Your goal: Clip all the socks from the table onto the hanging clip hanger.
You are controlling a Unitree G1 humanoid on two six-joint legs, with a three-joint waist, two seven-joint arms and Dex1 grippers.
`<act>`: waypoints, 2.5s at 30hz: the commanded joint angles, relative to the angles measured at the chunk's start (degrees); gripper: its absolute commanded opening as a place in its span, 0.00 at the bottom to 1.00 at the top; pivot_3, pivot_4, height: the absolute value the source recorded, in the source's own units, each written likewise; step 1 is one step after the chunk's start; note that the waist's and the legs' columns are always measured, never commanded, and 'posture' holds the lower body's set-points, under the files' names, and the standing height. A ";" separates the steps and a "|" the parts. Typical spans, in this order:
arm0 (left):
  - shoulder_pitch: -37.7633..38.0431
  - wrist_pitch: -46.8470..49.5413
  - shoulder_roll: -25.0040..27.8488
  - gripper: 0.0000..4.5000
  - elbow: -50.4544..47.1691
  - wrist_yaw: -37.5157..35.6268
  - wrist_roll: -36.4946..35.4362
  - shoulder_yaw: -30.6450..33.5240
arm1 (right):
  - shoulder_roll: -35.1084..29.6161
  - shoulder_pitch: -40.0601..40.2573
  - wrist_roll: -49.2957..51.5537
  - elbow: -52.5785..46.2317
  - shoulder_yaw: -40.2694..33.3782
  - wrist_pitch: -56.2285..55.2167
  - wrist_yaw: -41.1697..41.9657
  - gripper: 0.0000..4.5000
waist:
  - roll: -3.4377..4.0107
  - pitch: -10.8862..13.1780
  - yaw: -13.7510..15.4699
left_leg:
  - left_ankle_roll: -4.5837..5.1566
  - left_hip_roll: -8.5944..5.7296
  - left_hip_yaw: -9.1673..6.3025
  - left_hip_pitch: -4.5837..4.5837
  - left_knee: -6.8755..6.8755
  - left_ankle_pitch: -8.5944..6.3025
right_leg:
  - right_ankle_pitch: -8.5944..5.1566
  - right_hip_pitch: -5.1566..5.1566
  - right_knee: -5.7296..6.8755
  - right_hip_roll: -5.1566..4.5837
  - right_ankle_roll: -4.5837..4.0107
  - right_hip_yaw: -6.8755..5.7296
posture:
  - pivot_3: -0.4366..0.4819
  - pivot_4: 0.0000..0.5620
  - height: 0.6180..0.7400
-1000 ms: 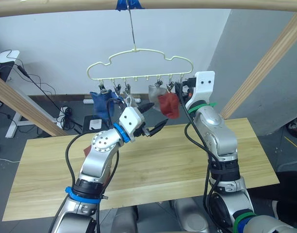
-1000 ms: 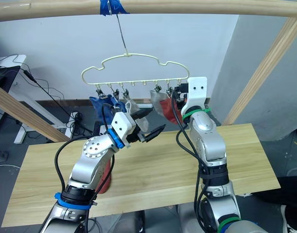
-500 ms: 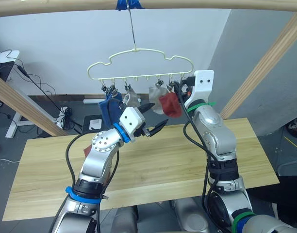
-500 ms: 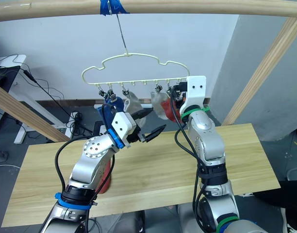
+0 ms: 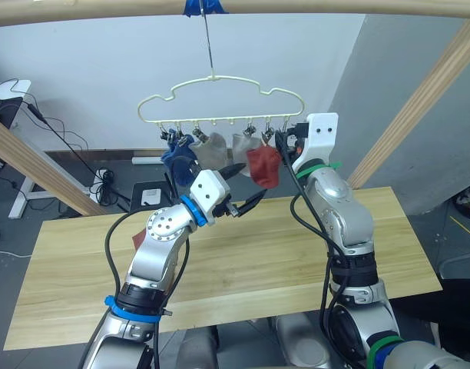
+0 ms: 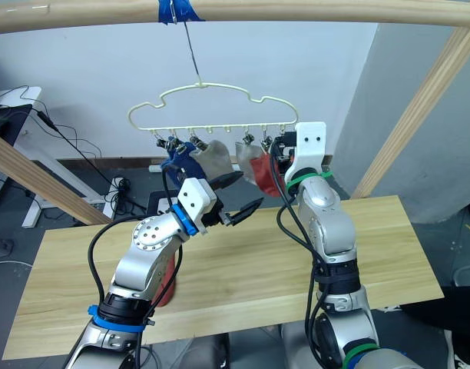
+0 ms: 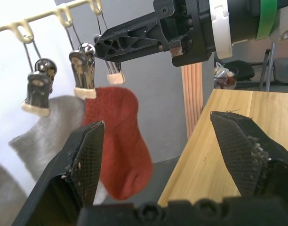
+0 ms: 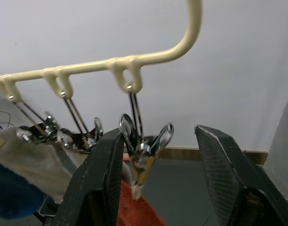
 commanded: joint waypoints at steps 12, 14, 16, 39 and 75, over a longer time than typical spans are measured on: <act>-0.12 -1.08 -0.16 0.88 -1.05 0.03 0.21 -0.20 | 0.03 -0.40 0.25 -0.75 0.99 -0.95 0.94 0.27 | 0.00 0.00 0.00 | 0.00 0.00 0.00 0.00 0.00 0.00 | 0.00 0.00 0.00 0.00 0.00 0.00 | 0.26 0.37 1.00; -0.07 -1.04 -0.15 0.88 -1.09 0.03 0.23 -0.23 | -0.16 -0.38 0.14 -0.73 1.28 -1.09 1.11 0.27 | 0.00 0.00 0.00 | 0.00 0.00 0.00 0.00 0.00 0.00 | 0.00 0.00 0.00 0.00 0.00 0.00 | 0.26 0.37 1.00; -0.04 -1.02 -0.13 0.88 -1.11 0.04 0.28 -0.24 | -0.49 -0.41 -0.05 -0.55 1.75 -1.39 1.47 0.27 | 0.00 0.00 0.00 | 0.00 0.00 0.00 0.00 0.00 0.00 | 0.00 0.00 0.00 0.00 0.00 0.00 | 0.26 0.37 1.00; 0.69 -1.25 -0.01 0.88 -1.40 -0.06 0.80 -0.30 | -1.76 -0.90 -2.99 2.45 4.37 -6.53 2.17 0.38 | 0.00 0.00 0.01 | 0.00 0.00 0.00 0.00 0.00 0.00 | 0.00 0.00 0.00 0.00 0.00 0.00 | 0.26 0.36 1.00; 1.41 -1.18 0.17 0.88 -1.52 -0.13 0.96 -0.33 | -1.25 -2.20 -4.09 4.35 3.77 -9.98 1.31 0.12 | 0.00 0.00 0.01 | 0.00 0.00 -0.01 0.01 0.01 0.00 | 0.00 0.00 0.03 0.00 -0.01 -0.01 | 0.27 0.36 1.00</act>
